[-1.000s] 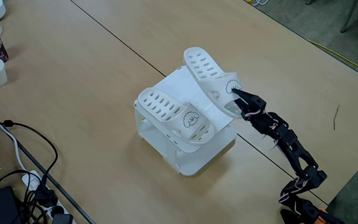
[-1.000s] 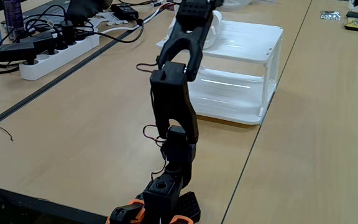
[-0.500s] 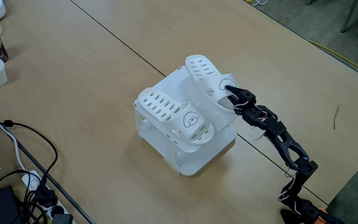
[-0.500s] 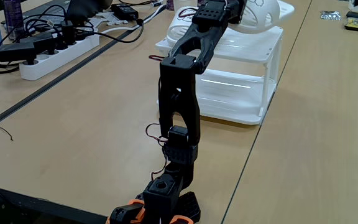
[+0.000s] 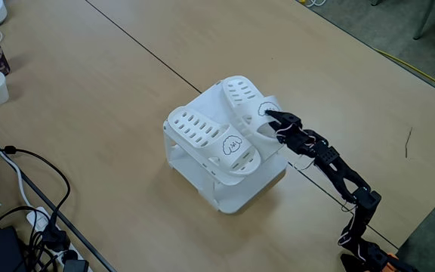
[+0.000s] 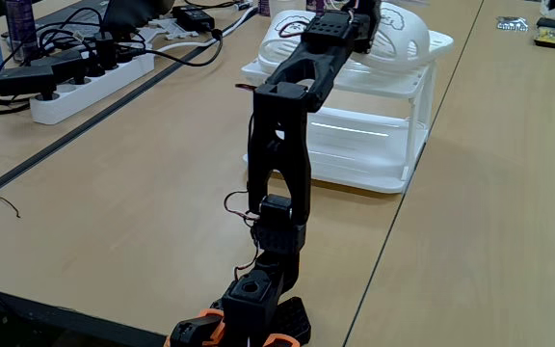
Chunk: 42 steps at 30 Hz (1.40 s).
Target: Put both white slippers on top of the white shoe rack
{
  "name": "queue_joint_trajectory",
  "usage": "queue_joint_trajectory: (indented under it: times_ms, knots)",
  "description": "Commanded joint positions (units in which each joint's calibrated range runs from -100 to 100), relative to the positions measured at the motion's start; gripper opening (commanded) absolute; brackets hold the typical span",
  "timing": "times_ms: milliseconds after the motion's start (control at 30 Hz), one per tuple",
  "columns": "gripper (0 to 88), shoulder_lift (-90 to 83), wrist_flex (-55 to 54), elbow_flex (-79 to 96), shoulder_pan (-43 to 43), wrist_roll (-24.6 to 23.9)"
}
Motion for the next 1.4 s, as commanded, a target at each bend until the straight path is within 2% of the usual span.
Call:
queue_joint_trajectory:
  times_ms: [0, 500, 667, 733, 1367]
  knots:
    - [1.0, -0.6, -0.9, -5.6, -2.2, 0.4]
    - [1.3, 0.4, -0.9, -3.6, -3.1, 0.4]
    - [15.6, 0.4, -1.0, -2.8, -2.5, 0.4]
    - [18.2, 0.4, -1.0, -2.8, -2.4, 0.4]
    - [18.7, -1.7, -0.3, 1.2, 2.4, 0.4]
